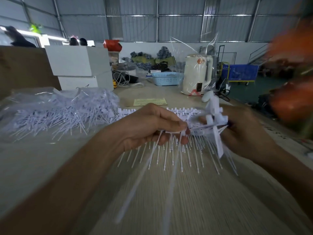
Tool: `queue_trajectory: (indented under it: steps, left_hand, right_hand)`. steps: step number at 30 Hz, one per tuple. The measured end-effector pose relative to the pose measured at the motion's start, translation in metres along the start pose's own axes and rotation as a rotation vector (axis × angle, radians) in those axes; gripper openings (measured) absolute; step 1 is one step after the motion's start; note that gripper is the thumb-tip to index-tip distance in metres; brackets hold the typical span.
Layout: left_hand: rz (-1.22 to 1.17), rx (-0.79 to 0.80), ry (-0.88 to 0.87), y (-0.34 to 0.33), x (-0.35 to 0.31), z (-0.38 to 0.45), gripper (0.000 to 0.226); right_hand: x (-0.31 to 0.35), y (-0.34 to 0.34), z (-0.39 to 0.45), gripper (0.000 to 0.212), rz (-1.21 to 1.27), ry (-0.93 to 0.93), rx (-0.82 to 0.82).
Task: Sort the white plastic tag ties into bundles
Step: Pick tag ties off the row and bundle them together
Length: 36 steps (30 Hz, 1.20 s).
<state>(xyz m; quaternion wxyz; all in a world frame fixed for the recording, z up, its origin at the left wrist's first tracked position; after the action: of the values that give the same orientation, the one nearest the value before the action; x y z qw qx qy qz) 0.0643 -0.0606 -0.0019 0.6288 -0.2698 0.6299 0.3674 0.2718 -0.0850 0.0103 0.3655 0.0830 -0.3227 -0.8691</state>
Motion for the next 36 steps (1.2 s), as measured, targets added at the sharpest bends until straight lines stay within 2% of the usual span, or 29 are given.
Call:
queue_trajectory:
  steps: [2, 4, 5, 6, 8, 10, 16, 22, 27, 30, 34, 36]
  left_hand:
    - [0.106, 0.034, -0.001, 0.005, 0.004, -0.004, 0.019]
    - [0.148, -0.015, -0.019, 0.011, 0.007, -0.003, 0.018]
    - [0.131, -0.057, -0.040, 0.013, 0.008, -0.001, 0.017]
    - [0.101, -0.092, -0.059, 0.014, 0.008, 0.002, 0.016]
    - [0.045, -0.115, -0.075, 0.013, 0.009, 0.006, 0.018]
    - [0.009, -0.117, -0.088, 0.014, 0.012, 0.006, 0.022]
    - [-0.053, -0.240, -0.220, 0.021, 0.015, 0.006, 0.027]
    - [-0.205, -0.301, -0.297, 0.020, 0.015, 0.008, 0.033]
    - [-0.231, -0.297, -0.302, 0.016, 0.017, 0.008, 0.032]
    - [-0.239, -0.312, -0.295, 0.014, 0.019, 0.009, 0.029]
    - [-0.185, -0.335, -0.285, 0.014, 0.021, 0.010, 0.020]
    - [-0.238, -0.286, -0.296, 0.012, 0.021, 0.009, 0.016]
  right_hand:
    - [-0.029, 0.018, 0.003, 0.020, 0.023, -0.233, -0.119]
    - [-0.048, 0.039, 0.001, 0.024, 0.267, -0.418, -0.292]
    - [-0.054, 0.040, -0.002, 0.027, 0.366, -0.493, -0.312]
    - [-0.052, 0.035, -0.003, 0.029, 0.437, -0.539, -0.265]
    - [-0.043, 0.012, -0.005, 0.035, 0.477, -0.531, -0.086]
    - [-0.030, -0.006, -0.004, 0.039, 0.503, -0.495, -0.002]
    - [-0.016, -0.025, -0.004, 0.041, 0.739, -0.551, -0.035]
    - [-0.014, -0.043, -0.009, 0.017, 0.893, -0.686, 0.029]
    - [-0.016, -0.060, -0.020, 0.027, 0.855, -0.759, 0.135]
    - [-0.016, -0.063, -0.022, 0.034, 0.826, -0.765, 0.144]
    - [-0.009, -0.062, -0.022, 0.041, 0.843, -0.687, 0.246]
    - [-0.009, -0.056, -0.019, 0.043, 0.911, -0.634, 0.231]
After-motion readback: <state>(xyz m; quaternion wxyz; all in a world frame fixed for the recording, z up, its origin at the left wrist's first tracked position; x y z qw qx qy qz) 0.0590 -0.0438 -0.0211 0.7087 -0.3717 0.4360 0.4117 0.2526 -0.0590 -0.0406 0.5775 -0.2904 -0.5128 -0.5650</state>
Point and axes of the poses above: each hand's wrist, its own z-axis towards the middle knuckle, its own y-axis out of the back of the hand, x = y × z, the point moved 4 cm from there along z, towards the middle knuckle, and after that the axes turned 9 degrees about -z, right-handed, at the moved point
